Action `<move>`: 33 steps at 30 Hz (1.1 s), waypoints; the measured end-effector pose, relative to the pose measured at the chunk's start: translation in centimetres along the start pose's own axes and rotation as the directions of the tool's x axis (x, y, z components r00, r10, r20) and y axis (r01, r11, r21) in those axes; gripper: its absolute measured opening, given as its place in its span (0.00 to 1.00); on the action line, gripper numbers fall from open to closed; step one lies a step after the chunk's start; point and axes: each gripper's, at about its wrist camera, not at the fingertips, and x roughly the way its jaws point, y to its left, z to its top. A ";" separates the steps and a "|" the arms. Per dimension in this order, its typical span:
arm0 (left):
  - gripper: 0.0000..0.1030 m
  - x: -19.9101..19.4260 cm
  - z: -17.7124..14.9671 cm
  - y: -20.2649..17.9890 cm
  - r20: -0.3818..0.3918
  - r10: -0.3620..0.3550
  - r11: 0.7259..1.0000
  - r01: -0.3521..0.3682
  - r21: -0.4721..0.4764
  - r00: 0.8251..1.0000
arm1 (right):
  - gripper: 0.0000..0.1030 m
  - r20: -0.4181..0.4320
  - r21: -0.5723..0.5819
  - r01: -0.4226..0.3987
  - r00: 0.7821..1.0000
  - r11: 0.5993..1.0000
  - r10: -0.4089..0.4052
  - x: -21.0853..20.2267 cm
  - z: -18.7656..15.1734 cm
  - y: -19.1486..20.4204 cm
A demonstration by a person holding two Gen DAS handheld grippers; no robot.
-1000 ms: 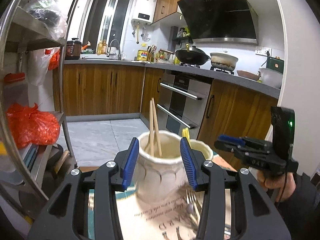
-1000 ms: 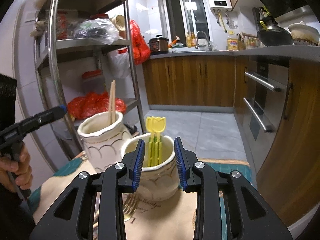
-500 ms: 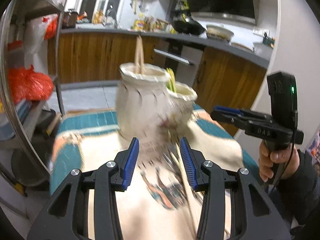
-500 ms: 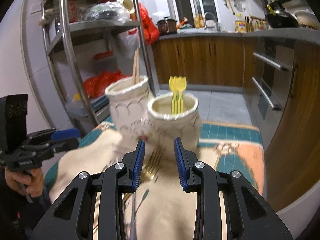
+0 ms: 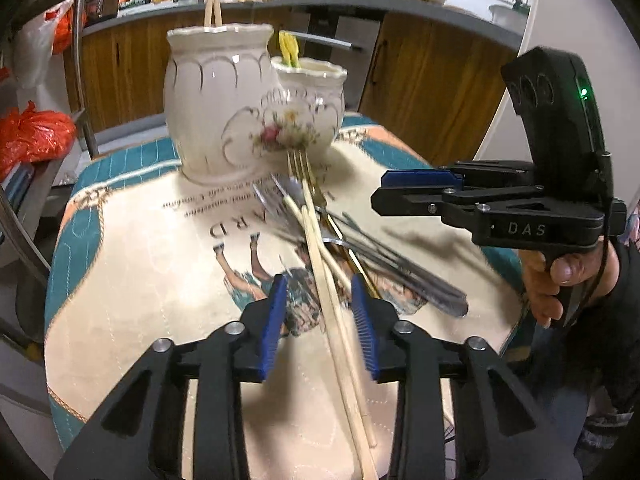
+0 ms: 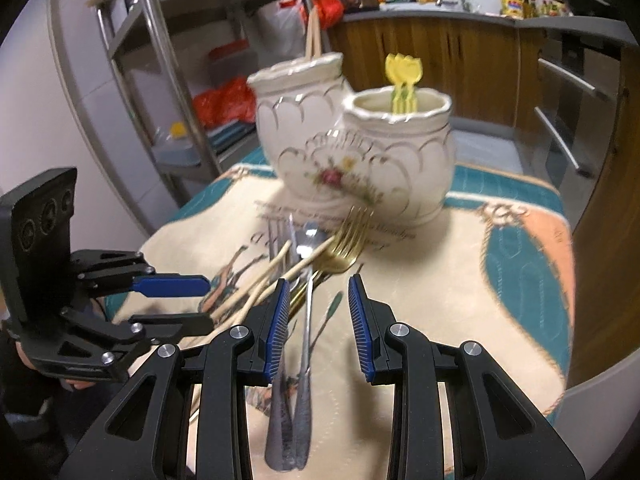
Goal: Organize utensils
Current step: 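Grasp a chopstick with the left tool while the right tool grasps a metal spoon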
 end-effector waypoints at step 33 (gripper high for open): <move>0.06 1.3 1.1 4.6 -0.112 0.033 0.999 -0.038 -0.039 0.993 | 0.04 -0.174 -0.048 0.129 0.975 0.990 -0.136 1.2 -0.8 -1.9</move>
